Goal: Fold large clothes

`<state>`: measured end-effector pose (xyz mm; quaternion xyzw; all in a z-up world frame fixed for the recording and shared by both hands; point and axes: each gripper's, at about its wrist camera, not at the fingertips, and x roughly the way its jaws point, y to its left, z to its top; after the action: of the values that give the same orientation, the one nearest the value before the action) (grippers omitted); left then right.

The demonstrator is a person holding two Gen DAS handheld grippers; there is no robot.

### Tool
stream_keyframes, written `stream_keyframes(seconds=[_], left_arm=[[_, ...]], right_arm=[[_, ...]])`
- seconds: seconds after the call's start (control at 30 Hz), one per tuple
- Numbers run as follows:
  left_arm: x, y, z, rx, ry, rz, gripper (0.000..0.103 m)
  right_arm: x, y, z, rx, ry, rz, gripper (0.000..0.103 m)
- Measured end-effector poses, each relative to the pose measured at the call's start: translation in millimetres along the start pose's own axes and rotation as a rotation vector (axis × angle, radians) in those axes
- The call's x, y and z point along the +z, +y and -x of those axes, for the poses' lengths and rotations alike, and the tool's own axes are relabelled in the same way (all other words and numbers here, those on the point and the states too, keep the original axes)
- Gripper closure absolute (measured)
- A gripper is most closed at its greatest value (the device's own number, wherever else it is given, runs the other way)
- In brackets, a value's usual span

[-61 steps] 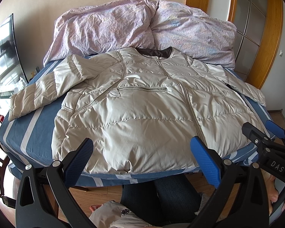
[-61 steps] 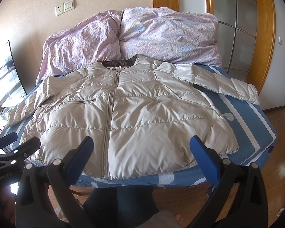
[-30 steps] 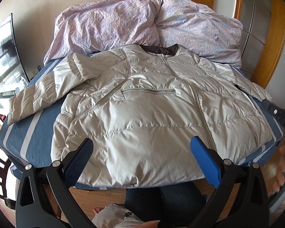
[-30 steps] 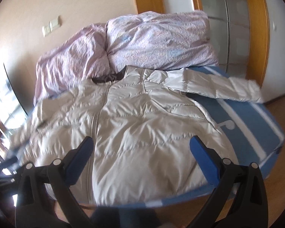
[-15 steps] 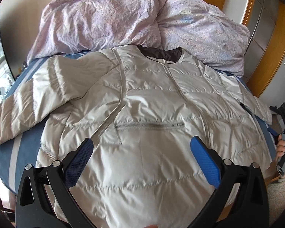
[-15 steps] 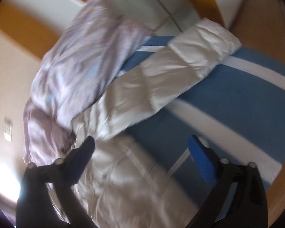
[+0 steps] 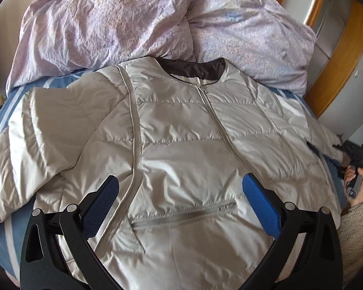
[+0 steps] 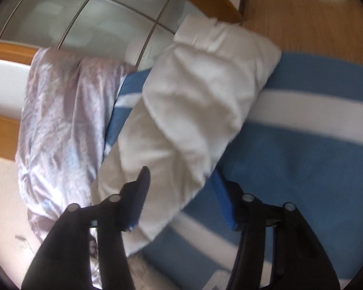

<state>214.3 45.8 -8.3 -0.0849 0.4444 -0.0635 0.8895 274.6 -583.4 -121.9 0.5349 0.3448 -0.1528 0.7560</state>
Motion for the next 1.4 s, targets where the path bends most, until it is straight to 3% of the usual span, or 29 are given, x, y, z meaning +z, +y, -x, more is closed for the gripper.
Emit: stream_keyframes(seconds=[0.13, 0.3, 0.4, 0.53, 0.63, 0.73, 0.83, 0.9, 1.0, 1.23, 1.4], left_arm=[[12.6, 12.6, -8.4, -0.050, -0.012, 0.073, 0.001], [26.2, 14.5, -14.8, -0.041, -0.051, 0.044, 0.001], [30.7, 17.0, -15.7, -0.048, -0.078, 0.033, 0.001], [35.7, 23.6, -20.9, -0.070, -0.056, 0.049, 0.001], [37.9, 28.8, -26.2, -0.123, -0.022, 0.080, 0.001], [40.8, 31.6, -30.0, -0.186, -0.009, 0.124, 0.001], [44.9, 33.9, -33.4, -0.267, -0.001, 0.182, 0.001], [47.9, 35.5, -35.6, -0.325, 0.000, 0.219, 0.001], [51.4, 35.8, -43.1, -0.443, 0.007, 0.294, 0.001], [55.3, 21.3, -64.8, -0.547, 0.044, 0.368, 0.001], [55.9, 17.3, -77.0, -0.548, 0.071, 0.393, 0.001]], right_arm=[[12.0, -0.2, 1.2, -0.062, -0.047, 0.020, 0.065], [13.6, 15.9, 5.5, -0.157, -0.107, 0.118, 0.084], [7.2, 43.4, 16.6, -0.223, -0.187, 0.241, 0.089], [-10.6, 90.5, 34.0, -0.276, -0.308, 0.428, 0.092], [-29.1, 123.3, 40.7, -0.285, -0.362, 0.543, 0.093], [-62.0, 161.0, 44.4, -0.222, -0.376, 0.673, 0.093], [-100.4, 198.0, 42.3, -0.108, -0.326, 0.792, 0.093], [-136.2, 219.7, 38.9, 0.007, -0.230, 0.868, 0.093], [-185.8, 237.5, 27.7, 0.108, -0.096, 0.960, 0.093], [-289.7, 238.5, -12.3, 0.154, 0.214, 1.150, 0.094], [-346.9, 235.2, -24.5, 0.125, 0.281, 1.268, 0.094]])
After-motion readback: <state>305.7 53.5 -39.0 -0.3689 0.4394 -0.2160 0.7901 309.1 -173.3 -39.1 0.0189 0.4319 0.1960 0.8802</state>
